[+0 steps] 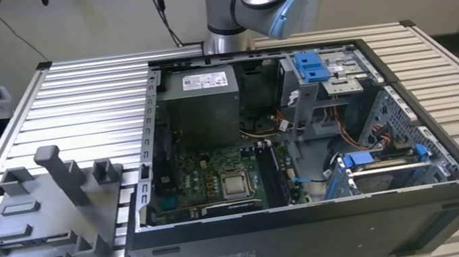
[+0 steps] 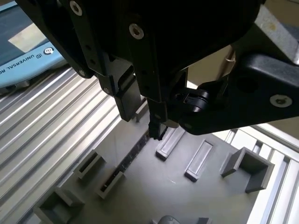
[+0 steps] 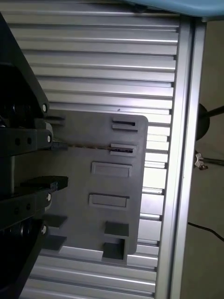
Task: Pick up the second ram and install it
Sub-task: 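Pick up the second ram and move it above second insertion slot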
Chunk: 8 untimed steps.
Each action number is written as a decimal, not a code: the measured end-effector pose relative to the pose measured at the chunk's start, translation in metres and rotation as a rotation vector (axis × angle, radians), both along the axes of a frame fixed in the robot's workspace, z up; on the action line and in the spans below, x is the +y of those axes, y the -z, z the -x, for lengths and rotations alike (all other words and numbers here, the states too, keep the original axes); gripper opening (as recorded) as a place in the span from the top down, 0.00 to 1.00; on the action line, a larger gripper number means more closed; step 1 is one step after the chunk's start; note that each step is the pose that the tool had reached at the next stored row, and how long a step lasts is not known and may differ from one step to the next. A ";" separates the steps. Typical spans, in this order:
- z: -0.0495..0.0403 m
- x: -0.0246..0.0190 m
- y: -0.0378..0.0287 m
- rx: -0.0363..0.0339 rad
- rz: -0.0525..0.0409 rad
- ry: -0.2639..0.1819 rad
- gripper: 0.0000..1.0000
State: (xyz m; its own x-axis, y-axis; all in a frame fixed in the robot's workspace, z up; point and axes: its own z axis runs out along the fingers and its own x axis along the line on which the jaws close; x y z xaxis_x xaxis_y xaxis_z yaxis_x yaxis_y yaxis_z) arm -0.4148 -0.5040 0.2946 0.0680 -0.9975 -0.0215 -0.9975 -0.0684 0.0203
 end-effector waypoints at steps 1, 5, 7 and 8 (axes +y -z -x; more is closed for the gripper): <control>0.0000 -0.0003 0.0003 0.0001 0.0001 0.000 0.64; 0.0002 -0.0011 0.0033 0.0002 0.0008 0.000 0.64; 0.0003 -0.0019 0.0060 0.0001 0.0007 0.000 0.64; 0.0002 -0.0026 0.0072 0.0003 0.0008 0.000 0.64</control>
